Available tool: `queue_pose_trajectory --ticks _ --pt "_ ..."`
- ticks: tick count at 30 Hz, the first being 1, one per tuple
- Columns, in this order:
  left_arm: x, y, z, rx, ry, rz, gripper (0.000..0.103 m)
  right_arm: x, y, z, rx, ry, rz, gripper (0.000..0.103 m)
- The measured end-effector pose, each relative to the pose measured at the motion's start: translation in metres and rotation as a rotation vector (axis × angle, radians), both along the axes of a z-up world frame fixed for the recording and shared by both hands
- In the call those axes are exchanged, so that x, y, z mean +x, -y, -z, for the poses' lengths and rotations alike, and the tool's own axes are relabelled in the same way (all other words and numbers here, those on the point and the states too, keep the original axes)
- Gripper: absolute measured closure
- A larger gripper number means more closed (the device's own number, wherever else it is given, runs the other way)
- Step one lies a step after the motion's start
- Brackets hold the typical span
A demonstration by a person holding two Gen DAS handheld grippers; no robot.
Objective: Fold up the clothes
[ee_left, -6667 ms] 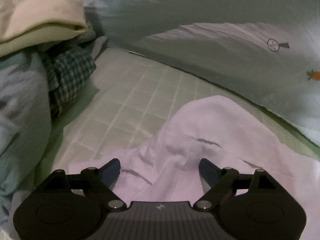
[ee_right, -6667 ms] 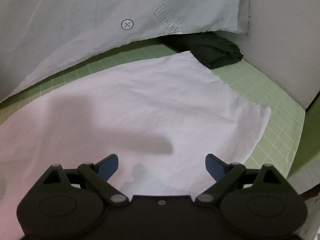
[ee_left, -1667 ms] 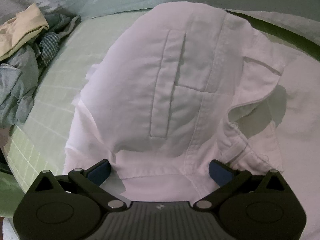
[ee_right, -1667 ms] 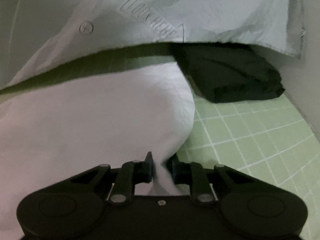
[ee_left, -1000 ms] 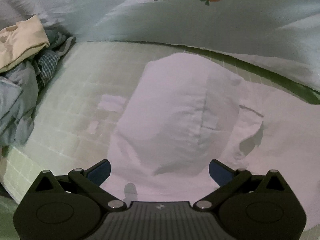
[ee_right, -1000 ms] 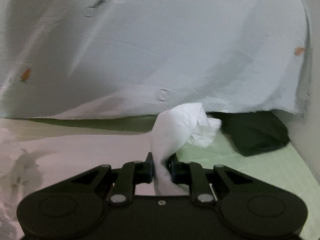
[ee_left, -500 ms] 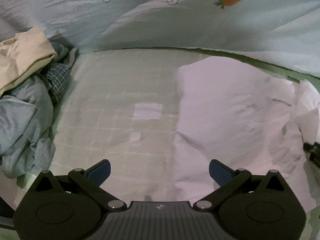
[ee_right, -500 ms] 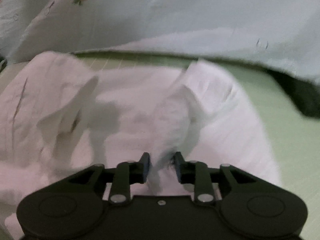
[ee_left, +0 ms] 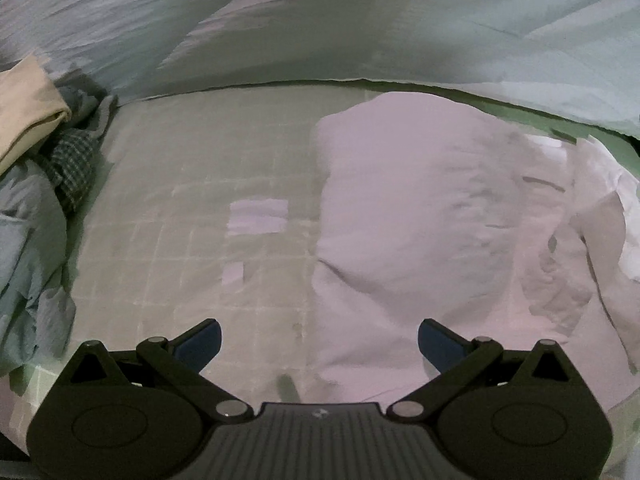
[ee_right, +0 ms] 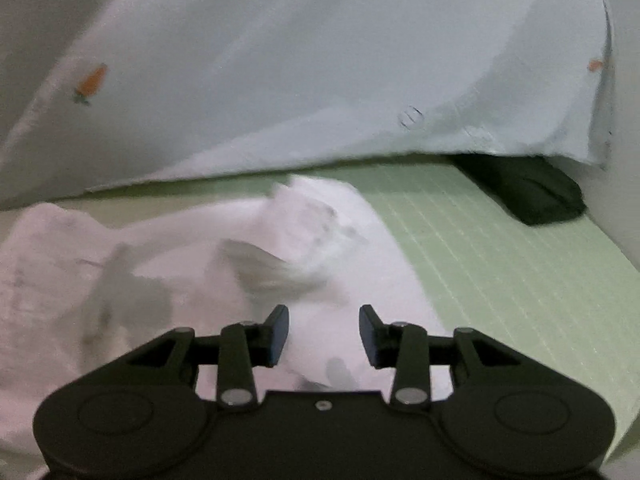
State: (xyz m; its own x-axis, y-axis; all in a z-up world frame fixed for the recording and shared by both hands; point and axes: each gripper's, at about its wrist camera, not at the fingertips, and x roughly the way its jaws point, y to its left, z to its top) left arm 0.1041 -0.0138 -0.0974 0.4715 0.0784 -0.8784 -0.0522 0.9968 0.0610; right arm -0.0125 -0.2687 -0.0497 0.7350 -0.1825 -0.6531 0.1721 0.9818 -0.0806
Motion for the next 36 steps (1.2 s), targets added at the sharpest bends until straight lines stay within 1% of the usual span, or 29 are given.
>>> queue_pose_trajectory --ticks 7,13,18,21,27,29,31,33,35,36 --pt "0.013 0.0 0.005 0.004 -0.01 -0.037 0.0 0.024 0.017 0.031 -0.098 -0.081 0.014 0.064" --pt "0.019 -0.001 0.008 0.012 -0.026 -0.07 0.0 0.054 0.011 0.045 -0.153 -0.116 -0.064 0.062" --pt "0.02 -0.003 0.012 0.016 -0.05 -0.083 0.0 0.077 -0.007 0.046 -0.137 -0.109 -0.14 0.062" --pt "0.02 -0.003 0.013 0.025 -0.056 -0.082 0.0 0.088 -0.018 0.04 -0.074 -0.082 -0.179 0.062" --pt "0.024 -0.004 0.013 0.038 -0.055 -0.07 0.0 0.079 -0.037 0.014 0.187 -0.013 -0.324 0.061" --pt "0.024 -0.005 0.013 0.037 -0.056 -0.068 0.0 0.076 -0.044 0.005 0.274 0.01 -0.372 0.059" --pt "0.023 -0.007 0.014 0.033 -0.056 -0.07 0.0 0.067 -0.037 -0.003 0.26 0.048 -0.311 0.058" --pt "0.023 -0.009 0.014 0.024 -0.057 -0.075 0.0 0.059 -0.026 -0.007 0.212 0.069 -0.233 0.056" --pt "0.023 -0.011 0.015 0.012 -0.059 -0.082 0.0 0.053 -0.018 0.0 0.121 0.034 -0.17 0.051" --pt "0.023 -0.013 0.015 0.006 -0.059 -0.085 0.0 0.05 -0.013 0.004 0.073 0.014 -0.139 0.051"
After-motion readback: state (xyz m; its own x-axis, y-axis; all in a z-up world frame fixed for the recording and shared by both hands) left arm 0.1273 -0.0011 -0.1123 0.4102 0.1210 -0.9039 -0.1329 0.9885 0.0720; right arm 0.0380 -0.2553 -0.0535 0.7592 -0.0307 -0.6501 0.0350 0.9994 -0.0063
